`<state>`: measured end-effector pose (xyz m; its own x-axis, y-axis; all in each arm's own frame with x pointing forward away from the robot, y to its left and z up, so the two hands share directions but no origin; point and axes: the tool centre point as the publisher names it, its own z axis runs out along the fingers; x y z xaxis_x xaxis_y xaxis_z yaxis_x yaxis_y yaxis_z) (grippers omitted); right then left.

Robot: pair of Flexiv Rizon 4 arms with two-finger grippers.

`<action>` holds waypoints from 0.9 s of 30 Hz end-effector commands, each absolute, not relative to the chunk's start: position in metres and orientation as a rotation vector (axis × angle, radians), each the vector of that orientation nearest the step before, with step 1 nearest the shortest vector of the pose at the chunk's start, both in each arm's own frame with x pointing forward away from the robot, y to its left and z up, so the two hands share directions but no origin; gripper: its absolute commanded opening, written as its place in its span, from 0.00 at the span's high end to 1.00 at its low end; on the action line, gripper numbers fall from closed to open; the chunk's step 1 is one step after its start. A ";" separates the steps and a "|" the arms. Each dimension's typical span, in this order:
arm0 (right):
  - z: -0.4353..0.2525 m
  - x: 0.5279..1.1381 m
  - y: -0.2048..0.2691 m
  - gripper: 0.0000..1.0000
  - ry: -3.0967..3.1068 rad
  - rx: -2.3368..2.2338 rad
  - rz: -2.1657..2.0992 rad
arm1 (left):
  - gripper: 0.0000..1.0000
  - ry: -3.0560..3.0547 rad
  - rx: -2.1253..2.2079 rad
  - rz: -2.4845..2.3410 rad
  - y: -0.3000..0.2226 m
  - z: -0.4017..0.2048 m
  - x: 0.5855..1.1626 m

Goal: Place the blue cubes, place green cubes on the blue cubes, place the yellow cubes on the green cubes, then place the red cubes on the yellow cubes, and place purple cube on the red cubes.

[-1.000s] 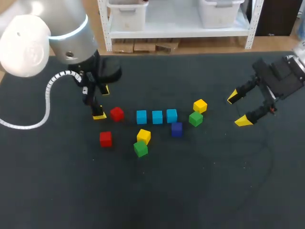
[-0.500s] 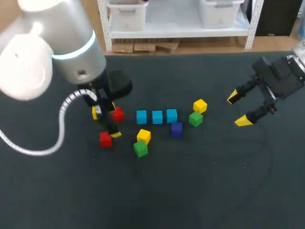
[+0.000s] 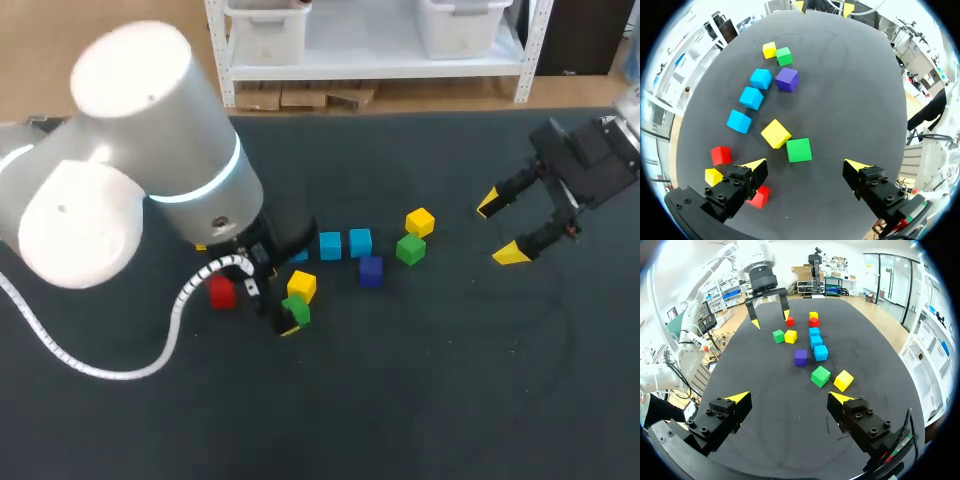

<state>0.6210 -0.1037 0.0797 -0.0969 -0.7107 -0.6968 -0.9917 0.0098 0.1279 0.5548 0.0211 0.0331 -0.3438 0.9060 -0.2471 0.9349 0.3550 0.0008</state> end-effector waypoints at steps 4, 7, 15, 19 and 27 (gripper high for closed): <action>0.079 0.621 -0.104 0.00 1.852 -1.742 0.852 | 0.00 2.424 1.630 -0.212 0.020 0.017 0.557; 0.079 0.621 -0.104 0.00 1.852 -1.742 0.852 | 0.00 2.431 1.617 -0.213 0.022 0.014 0.559; 0.079 0.621 -0.104 0.00 1.852 -1.742 0.852 | 0.00 2.434 1.608 -0.228 0.020 0.006 0.565; 0.079 0.621 -0.104 0.00 1.852 -1.742 0.852 | 0.00 2.434 1.604 -0.235 0.019 0.003 0.567; 0.079 0.621 -0.104 0.00 1.852 -1.742 0.852 | 0.27 2.436 1.603 -0.245 0.016 0.000 0.569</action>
